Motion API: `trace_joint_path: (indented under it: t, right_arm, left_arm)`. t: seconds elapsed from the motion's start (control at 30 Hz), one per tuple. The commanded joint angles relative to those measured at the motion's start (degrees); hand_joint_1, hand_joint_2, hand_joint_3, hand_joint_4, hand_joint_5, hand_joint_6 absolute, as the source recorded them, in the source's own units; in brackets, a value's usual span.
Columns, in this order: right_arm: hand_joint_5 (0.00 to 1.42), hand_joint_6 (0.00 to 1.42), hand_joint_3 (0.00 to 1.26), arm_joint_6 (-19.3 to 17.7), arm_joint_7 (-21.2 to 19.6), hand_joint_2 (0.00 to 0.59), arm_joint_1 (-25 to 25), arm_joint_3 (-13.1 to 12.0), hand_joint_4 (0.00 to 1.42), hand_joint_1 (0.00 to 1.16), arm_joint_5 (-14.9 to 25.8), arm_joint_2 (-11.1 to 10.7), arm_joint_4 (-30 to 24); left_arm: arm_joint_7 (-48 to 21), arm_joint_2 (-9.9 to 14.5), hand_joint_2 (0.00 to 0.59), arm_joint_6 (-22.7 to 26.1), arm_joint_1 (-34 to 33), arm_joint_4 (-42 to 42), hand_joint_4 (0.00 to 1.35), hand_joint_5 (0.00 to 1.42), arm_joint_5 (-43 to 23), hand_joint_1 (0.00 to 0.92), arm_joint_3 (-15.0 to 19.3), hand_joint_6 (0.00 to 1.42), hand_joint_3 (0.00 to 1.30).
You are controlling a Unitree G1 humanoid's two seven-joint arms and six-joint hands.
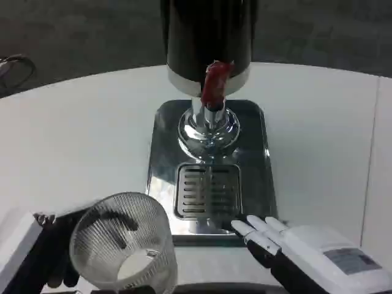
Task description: Grasp the cup under the faucet to collect the drink, then remove the cup.
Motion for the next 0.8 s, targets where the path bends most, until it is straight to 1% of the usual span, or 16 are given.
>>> trace_joint_path:
  t: [0.03,0.3,0.43,0.57,0.63,0.73,0.8]
  right_arm:
    - [0.00,0.00,0.05,-0.64,0.45,0.477,0.24,-0.31,0.00,0.29,-0.15,0.48,-1.01]
    - [0.00,0.00,0.06,-0.38,0.62,0.477,0.52,-0.46,0.00,0.29,-0.01,0.75,-0.97]
    - [0.00,0.00,0.06,-0.28,0.36,0.477,0.84,-1.03,0.00,0.29,-0.09,0.89,-1.09]
    - [0.00,0.00,0.06,0.02,-0.38,0.477,2.28,-2.72,0.00,0.29,0.91,1.24,-1.74]
    - [0.00,0.00,0.06,-0.46,-1.83,0.478,3.27,-4.47,0.00,0.29,2.77,1.71,-2.41]
    - [0.00,0.00,0.06,-1.00,-2.44,0.481,3.97,-6.35,0.00,0.29,3.70,1.85,-2.66]
    - [0.00,0.00,0.06,-1.39,-2.91,0.482,4.87,-8.14,0.00,0.28,4.69,2.19,-2.66]
  left_arm:
    - [-0.16,-0.37,0.256,-1.03,-0.09,-1.05,1.04,1.21,-1.03,0.362,-0.38,1.31,1.00]
    - [-0.11,-0.40,0.253,-0.85,-0.77,-0.69,1.04,1.21,-1.08,0.370,-0.67,1.31,1.00]
    - [-0.07,-0.45,0.253,-0.48,-1.36,-0.14,1.04,1.21,-0.77,0.372,-0.98,1.31,1.00]
    - [0.17,-0.72,0.253,0.12,-2.83,0.84,1.04,1.21,-0.18,0.373,-1.70,1.31,1.00]
    - [0.40,-1.06,0.252,0.56,-3.78,1.48,1.04,1.21,0.28,0.374,-2.25,1.31,1.00]
    - [1.28,-2.18,0.252,1.70,-6.26,3.35,1.04,1.21,1.97,0.374,-3.98,1.31,1.00]
    - [1.47,-2.74,0.252,2.06,-7.44,4.27,1.04,1.21,2.78,0.374,-4.59,1.31,1.00]
